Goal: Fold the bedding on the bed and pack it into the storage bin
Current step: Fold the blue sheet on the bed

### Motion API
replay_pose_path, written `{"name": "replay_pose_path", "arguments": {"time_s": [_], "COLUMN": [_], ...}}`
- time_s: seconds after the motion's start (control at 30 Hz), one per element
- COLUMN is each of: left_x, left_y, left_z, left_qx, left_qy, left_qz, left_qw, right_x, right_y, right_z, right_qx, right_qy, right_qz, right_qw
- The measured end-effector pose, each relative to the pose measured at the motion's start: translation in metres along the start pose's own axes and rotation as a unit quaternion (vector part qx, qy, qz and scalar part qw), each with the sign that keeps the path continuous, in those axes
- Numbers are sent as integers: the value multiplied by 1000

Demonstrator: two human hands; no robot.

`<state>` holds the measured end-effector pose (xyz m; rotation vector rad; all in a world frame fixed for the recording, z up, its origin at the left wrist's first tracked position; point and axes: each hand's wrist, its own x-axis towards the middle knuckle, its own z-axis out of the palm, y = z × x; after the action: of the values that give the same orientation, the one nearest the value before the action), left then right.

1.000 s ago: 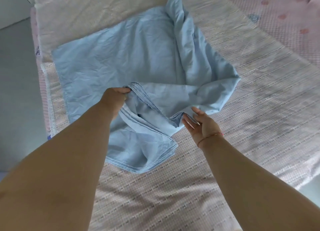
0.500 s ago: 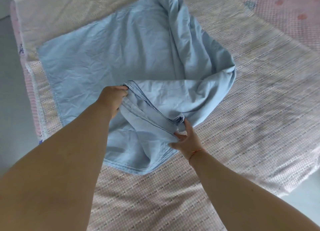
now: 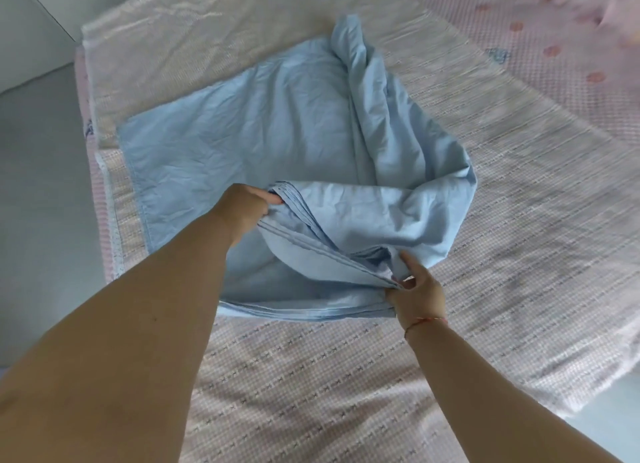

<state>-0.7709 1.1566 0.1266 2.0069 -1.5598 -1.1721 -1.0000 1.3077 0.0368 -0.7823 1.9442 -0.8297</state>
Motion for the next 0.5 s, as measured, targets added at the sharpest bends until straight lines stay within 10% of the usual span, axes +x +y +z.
{"name": "replay_pose_path", "arguments": {"time_s": [0.5], "left_x": [-65], "left_y": [128], "left_z": [-63], "left_qx": [-31], "left_qy": [127], "left_qz": [109], "left_qw": [985], "right_x": [-15], "right_y": [-107], "right_z": [-120], "right_qx": [189], "right_qy": [110], "right_qz": [-77], "right_qw": [973]}}
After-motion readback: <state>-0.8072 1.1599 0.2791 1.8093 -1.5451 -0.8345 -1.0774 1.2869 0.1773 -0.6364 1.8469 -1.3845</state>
